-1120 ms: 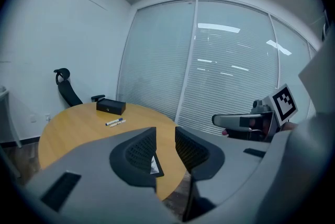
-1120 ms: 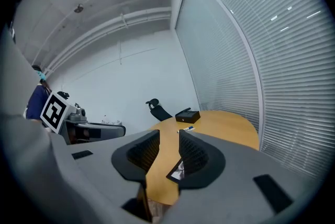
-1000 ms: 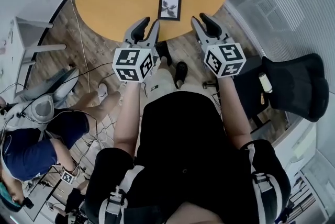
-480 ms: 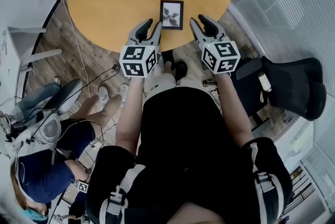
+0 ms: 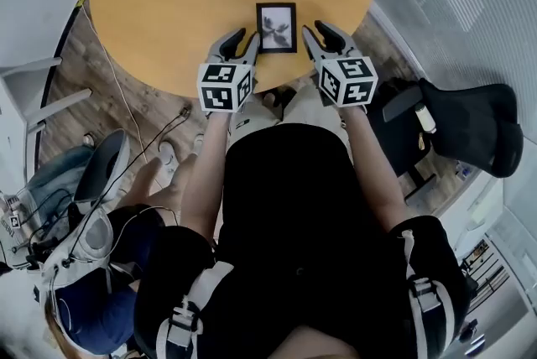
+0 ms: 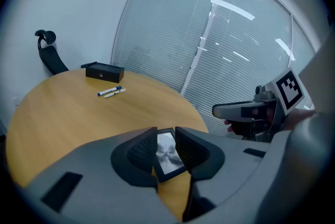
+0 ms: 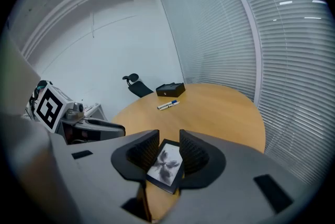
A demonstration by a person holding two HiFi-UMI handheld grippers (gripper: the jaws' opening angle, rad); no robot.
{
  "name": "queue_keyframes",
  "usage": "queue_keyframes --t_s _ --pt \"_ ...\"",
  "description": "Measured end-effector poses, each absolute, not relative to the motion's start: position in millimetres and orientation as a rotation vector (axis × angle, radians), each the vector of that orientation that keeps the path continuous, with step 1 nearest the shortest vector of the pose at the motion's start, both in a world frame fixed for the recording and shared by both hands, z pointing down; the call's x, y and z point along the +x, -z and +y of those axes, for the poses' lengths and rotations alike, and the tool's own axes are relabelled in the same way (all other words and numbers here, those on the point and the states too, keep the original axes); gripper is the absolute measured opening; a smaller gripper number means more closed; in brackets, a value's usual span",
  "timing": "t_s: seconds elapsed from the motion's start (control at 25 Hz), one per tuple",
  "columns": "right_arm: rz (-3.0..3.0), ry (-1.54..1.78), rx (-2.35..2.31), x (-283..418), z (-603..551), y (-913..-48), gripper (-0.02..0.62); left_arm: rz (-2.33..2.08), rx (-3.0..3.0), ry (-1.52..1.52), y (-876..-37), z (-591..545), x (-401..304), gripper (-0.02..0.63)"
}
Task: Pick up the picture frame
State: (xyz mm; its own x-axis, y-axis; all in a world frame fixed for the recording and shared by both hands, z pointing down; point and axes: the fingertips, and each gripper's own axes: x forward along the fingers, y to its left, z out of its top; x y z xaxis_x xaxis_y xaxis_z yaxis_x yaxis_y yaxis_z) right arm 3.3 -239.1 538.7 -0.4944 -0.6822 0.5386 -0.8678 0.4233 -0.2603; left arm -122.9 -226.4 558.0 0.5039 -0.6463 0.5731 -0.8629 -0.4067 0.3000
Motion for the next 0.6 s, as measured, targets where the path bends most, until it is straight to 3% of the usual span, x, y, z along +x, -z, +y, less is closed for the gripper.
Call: queue_keyframes --t_s 0.6 --pt "-2.124 -0.902 1.276 2.1 -248.1 -635.7 0.15 -1.072 2.058 -0.631 -649.5 -244.2 -113.2 0.107"
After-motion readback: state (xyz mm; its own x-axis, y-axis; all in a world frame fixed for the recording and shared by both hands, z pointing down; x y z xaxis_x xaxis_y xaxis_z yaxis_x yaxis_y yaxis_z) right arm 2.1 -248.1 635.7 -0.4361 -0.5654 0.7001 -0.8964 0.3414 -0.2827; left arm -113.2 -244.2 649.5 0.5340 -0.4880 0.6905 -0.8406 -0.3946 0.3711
